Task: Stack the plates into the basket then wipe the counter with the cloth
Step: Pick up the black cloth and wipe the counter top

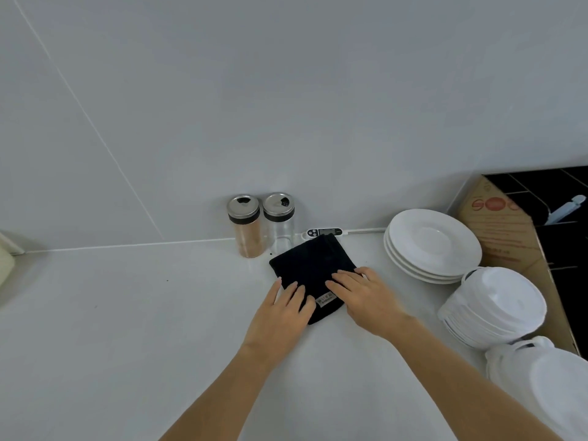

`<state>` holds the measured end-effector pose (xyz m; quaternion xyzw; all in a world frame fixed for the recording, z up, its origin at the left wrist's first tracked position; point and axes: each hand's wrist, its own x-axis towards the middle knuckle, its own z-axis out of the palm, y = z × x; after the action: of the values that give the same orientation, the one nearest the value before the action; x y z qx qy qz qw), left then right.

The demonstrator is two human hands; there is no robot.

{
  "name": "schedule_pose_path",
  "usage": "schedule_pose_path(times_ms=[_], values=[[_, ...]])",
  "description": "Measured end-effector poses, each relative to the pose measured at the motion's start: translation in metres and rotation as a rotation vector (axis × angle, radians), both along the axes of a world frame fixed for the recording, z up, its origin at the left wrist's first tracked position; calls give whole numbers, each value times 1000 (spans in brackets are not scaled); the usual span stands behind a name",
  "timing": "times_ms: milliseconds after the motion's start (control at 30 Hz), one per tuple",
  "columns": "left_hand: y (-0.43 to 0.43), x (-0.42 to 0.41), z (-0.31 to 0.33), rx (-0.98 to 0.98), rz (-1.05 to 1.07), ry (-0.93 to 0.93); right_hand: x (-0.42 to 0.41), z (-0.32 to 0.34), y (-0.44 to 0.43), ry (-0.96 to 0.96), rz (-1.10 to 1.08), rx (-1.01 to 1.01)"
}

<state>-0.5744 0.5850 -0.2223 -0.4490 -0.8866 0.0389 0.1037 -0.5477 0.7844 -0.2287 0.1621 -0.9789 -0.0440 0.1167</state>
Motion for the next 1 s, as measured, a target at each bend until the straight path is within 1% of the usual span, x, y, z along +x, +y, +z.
schedule_pose_path(times_ms=[100, 200, 267, 400, 433, 533, 633, 767, 833, 900, 933, 1000], values=[[-2, 0, -3, 53, 19, -35, -2, -1, -1, 39, 19, -43], [-8, 3, -2, 226, 61, -105, 2, 6, -2, 63, 46, -46], [-16, 9, -3, 309, 36, -160, 13, 13, -4, 41, 88, -35], [-36, 30, -8, 346, 8, -337, 48, 22, -15, -80, 140, -27], [-40, 37, -10, 365, 13, -407, 57, 23, -19, -121, 147, -34], [-49, 51, -12, 486, 27, -621, 77, 21, -31, -193, 128, -80], [-53, 60, -7, 597, 76, -740, 79, 23, -41, -247, 83, -83], [-58, 64, -1, 646, 97, -800, 61, 27, -52, -308, 137, -124], [-60, 66, 2, 657, 123, -822, 56, 22, -55, -411, 163, -155], [-62, 70, 4, 640, 143, -795, 54, 13, -57, -486, 187, -195], [-63, 72, 5, 626, 154, -770, 53, 10, -60, -543, 172, -261], [-66, 76, 8, 631, 182, -737, 54, 8, -66, -660, 95, -504]])
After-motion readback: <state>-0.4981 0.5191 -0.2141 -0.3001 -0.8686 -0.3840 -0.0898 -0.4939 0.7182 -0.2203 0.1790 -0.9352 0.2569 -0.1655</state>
